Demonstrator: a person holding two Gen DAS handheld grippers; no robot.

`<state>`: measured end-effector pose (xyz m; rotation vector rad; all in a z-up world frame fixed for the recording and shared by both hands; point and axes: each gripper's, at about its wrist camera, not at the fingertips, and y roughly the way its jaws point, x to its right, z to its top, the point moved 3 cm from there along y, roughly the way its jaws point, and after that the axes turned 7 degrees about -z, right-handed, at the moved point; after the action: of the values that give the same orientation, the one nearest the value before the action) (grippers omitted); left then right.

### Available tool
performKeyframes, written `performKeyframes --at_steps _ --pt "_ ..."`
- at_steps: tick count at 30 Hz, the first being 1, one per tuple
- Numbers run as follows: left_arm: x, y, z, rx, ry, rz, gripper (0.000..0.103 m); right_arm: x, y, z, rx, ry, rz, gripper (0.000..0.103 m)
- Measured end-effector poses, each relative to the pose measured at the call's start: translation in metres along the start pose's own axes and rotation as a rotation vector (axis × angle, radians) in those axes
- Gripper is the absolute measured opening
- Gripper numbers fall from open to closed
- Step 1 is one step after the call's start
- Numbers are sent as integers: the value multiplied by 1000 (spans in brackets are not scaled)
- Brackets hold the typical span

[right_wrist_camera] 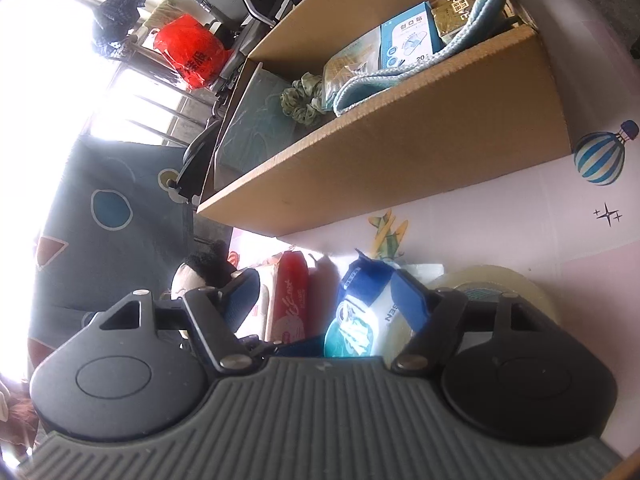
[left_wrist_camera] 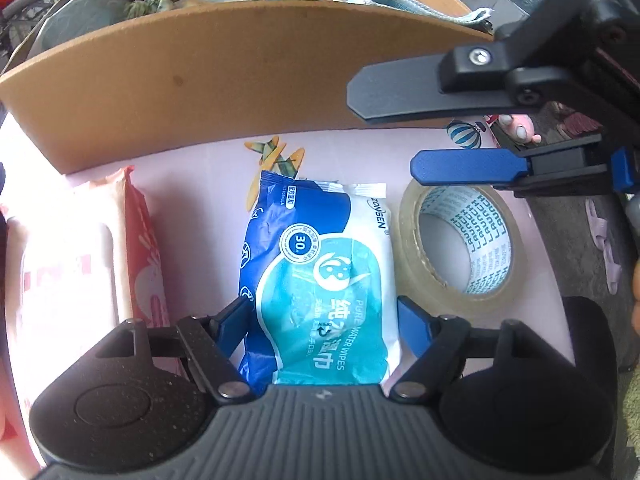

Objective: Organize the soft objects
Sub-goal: 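Lift the blue wet wipes pack off the table with both tools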

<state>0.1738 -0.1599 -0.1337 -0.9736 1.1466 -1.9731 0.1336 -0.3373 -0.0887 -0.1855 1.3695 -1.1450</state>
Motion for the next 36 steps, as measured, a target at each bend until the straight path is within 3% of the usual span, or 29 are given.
performKeyframes --at_steps 7,15,25,27,31,33,36 --pt "-1 -18 -40 1 -57 -16 78 -9 -18 -43 -78 -11 24 73" --pt "12 -26 -72 -3 -18 -59 78 18 -21 -108 -138 55 -109 74" --pt "21 -15 -72 8 40 -9 86 20 12 -117 -153 65 -158 71" --pt "21 -11 -71 7 40 -5 86 18 20 -119 -172 70 -159 65" --pt "21 -10 -71 12 32 -8 81 16 21 -120 -165 62 -145 63" --pt "22 -10 -71 11 29 -13 80 16 19 -121 -162 51 -155 55" --pt "25 -9 -73 10 38 -17 79 19 17 -123 -159 51 -149 50"
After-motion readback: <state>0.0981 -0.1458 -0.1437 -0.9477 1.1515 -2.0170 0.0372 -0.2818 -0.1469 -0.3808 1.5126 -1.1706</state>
